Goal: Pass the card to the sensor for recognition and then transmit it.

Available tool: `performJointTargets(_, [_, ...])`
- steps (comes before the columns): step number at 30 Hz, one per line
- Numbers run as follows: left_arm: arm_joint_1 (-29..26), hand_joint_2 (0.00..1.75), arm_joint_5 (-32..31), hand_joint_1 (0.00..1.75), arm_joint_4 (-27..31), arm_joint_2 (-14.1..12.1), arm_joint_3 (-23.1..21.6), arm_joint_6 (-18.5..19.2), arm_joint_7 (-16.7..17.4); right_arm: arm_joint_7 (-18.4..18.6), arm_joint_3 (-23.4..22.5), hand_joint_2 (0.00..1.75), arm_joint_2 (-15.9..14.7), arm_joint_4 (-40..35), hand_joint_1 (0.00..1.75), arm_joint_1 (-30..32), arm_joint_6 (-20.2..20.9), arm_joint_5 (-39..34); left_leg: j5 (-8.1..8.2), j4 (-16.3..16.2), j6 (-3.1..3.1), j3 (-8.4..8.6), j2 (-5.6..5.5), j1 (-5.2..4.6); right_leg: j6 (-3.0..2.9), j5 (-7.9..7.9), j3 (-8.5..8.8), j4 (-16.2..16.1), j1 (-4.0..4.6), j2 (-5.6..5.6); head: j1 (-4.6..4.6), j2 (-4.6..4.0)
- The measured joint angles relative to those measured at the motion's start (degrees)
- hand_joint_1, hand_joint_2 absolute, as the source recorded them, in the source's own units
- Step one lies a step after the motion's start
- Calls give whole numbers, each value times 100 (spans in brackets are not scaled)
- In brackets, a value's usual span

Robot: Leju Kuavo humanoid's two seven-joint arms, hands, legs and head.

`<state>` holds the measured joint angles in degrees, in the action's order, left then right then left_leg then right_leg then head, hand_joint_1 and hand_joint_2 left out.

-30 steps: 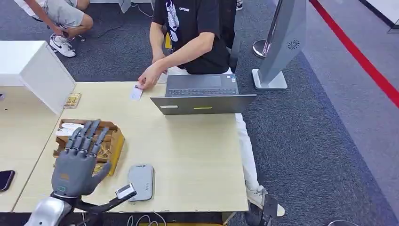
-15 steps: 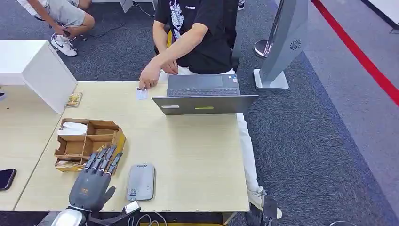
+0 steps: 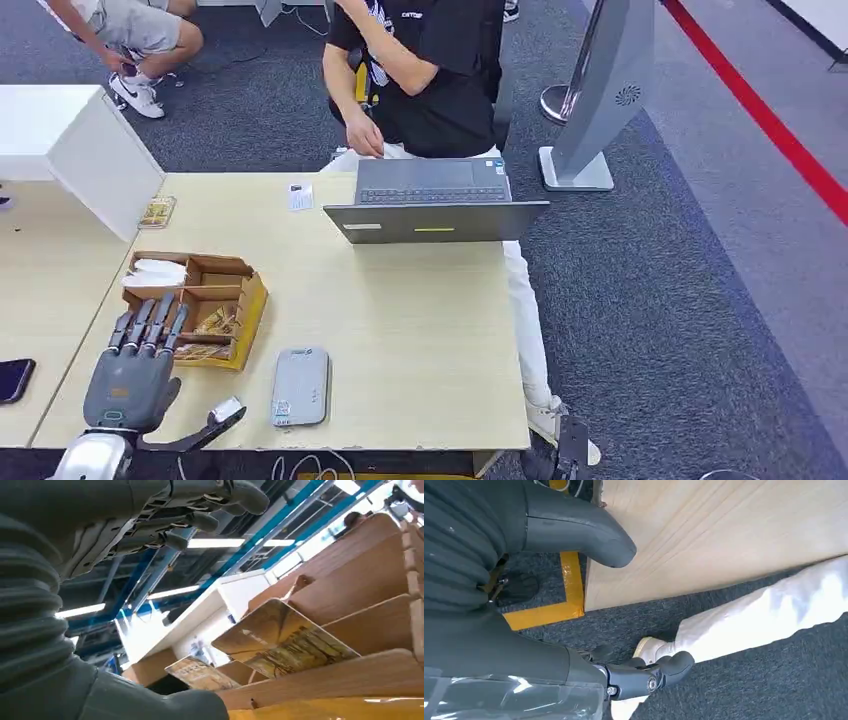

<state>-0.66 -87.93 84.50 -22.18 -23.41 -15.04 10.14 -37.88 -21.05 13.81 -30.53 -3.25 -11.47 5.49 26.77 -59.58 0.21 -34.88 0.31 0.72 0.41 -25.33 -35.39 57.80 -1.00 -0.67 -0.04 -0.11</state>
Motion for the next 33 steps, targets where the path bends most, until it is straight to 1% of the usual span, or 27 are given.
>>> performJointTargets(4, [19, 175, 0, 0, -33, -110, -35, 0, 2, 0, 0, 175, 0, 0, 0, 0, 0, 0, 0, 0, 0, -1, -1, -1, 0, 0, 0, -1, -1, 1, 0, 0])
performJointTargets(9, [26, 175, 0, 0, -63, -175, -52, -2, 2, 0, 0, 175, 2, 0, 0, 0, 0, 0, 0, 0, 0, -1, 0, -3, 0, 0, 0, -1, -3, 1, 0, 0])
performJointTargets(12, [49, 175, 0, 0, -63, -214, -111, -52, 166, 0, 0, 175, 2, 0, 0, 1, 7, -4, 0, 0, 0, -1, -1, -2, 0, 0, 0, -1, -2, 1, 0, 0])
performJointTargets(13, [58, 175, 0, 0, -63, -223, -125, -79, 173, 2, 0, 175, 2, 0, 0, 1, 7, -4, 0, 0, 0, -1, -1, -2, 0, 0, 0, -1, -2, 1, 0, 0])
performJointTargets(15, [65, 175, 0, 0, -63, -206, -118, -83, 15, 11, 0, 175, 2, -2, 0, 2, 9, -4, 0, 0, 0, -1, -1, -2, 0, 0, 0, -1, -3, 1, 0, 0])
performJointTargets(17, [62, 175, 0, 0, -63, -123, -35, -29, -266, 17, 0, 175, 2, -4, 0, 3, 9, -7, 0, 0, 0, -1, -1, -2, 0, 0, 0, -1, -2, 1, 2, 0])
performJointTargets(19, [61, 175, 0, 0, -70, -3, 107, 9, -430, 22, 0, 175, 2, -7, 0, 4, 11, -7, 0, 0, 0, -2, -1, -2, 0, 0, 0, -1, -3, 1, 0, 0])
performJointTargets(22, [61, 175, 0, 0, -107, 148, 301, 20, -555, 35, 0, 175, 4, -9, 0, 4, 11, -7, 0, 0, 0, -1, -1, -3, 1, 0, 0, -1, -4, 1, 0, 0])
performJointTargets(24, [61, 175, 0, 0, -136, 226, 369, 20, -573, 37, 0, 175, 4, -9, 0, 4, 11, -7, 0, 0, 1, -2, -1, -3, 1, 0, 0, -1, -4, 1, 0, 0])
performJointTargets(28, [46, 175, 0, 0, -186, 380, 518, 120, -771, 57, 2, 175, 4, -9, 0, 4, 17, -9, 1, 0, 1, -2, -1, -3, 1, 0, 0, -1, -4, 1, 0, 0])
performJointTargets(31, [25, 175, 39, 0, -245, 568, 641, 129, -942, 79, 2, 175, 4, -9, 0, 4, 15, -15, 1, 0, 1, -2, -1, -4, 1, 0, 0, -1, -4, 2, 0, 0])
performJointTargets(33, [-2, 175, 100, 0, -251, 741, 767, 172, -1060, 87, 2, 175, 4, -11, 0, 5, 15, -18, 1, 0, 1, -2, -1, -4, 1, 0, 0, -1, -5, 2, 0, 0])
